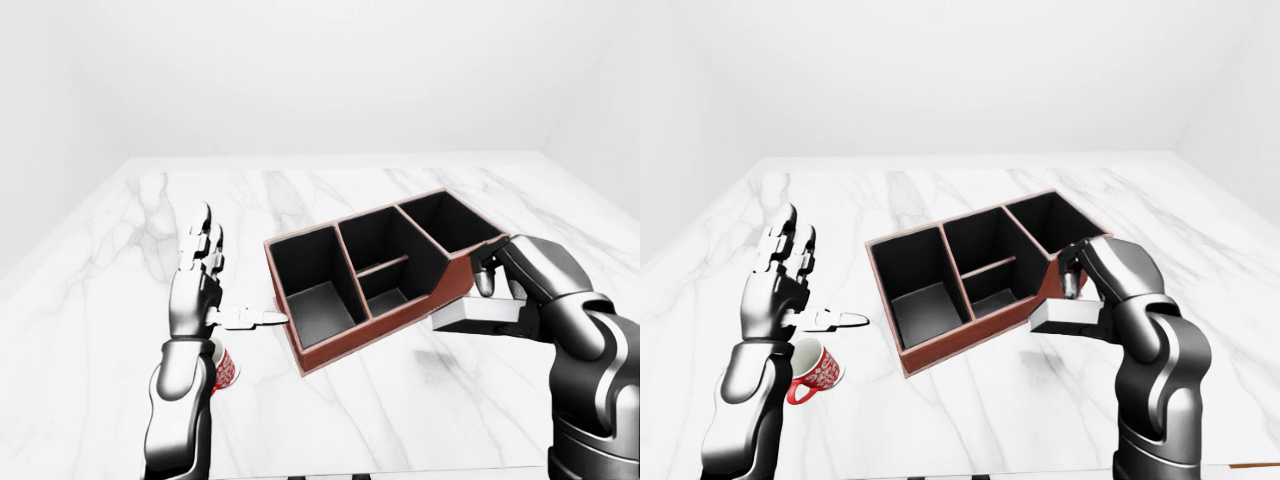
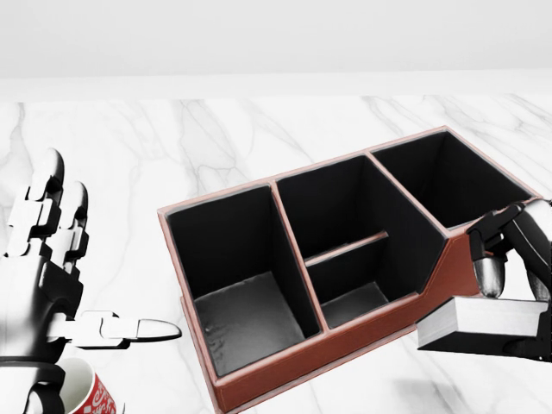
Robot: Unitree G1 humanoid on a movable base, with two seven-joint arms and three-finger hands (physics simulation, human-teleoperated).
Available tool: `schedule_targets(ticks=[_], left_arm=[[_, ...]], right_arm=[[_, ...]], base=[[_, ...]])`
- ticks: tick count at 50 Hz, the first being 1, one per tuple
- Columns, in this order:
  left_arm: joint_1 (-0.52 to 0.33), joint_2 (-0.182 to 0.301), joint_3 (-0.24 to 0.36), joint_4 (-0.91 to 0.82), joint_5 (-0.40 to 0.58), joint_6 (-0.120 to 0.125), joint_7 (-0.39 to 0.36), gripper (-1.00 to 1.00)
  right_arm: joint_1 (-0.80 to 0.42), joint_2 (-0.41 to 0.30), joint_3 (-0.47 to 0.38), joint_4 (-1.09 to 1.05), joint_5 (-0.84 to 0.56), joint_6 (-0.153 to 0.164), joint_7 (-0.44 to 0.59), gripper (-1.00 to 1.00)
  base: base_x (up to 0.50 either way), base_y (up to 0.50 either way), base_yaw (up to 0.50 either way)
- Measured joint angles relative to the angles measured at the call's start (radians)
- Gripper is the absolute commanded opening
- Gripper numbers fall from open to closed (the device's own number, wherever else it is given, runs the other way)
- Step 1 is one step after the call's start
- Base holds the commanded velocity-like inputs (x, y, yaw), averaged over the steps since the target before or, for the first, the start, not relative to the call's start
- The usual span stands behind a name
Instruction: Pick up the book and place it in the back compartment of the caddy.
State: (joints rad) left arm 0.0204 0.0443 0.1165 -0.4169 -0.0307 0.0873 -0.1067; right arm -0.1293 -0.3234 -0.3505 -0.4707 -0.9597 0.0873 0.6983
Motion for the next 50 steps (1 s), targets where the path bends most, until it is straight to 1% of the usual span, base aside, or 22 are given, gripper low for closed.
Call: schedule_targets(ticks=[13, 32, 50], left_arm=[[0.001, 0.000, -0.001, 0.004, -0.001, 0.000, 0.000, 1.00], [0.001, -0.001, -0.001, 0.000, -0.003, 0.000, 0.001, 1.00], [0.002, -0.002, -0.003, -0.001, -0.002, 0.000, 0.004, 1.00]], right_arm=[[-0.051, 0.004, 0.043, -0.020, -0.011, 0.000, 0.000, -1.00], [-0.117, 0.034, 0.124, -0.025, -0.035, 0.000, 0.000, -1.00], [-0.164, 0.060, 0.178, -0.003, -0.057, 0.000, 0.000, -1.00]], base=[[0.00, 0.00, 0.00], [0.00, 0.00, 0.00], [0.00, 0.00, 0.00]])
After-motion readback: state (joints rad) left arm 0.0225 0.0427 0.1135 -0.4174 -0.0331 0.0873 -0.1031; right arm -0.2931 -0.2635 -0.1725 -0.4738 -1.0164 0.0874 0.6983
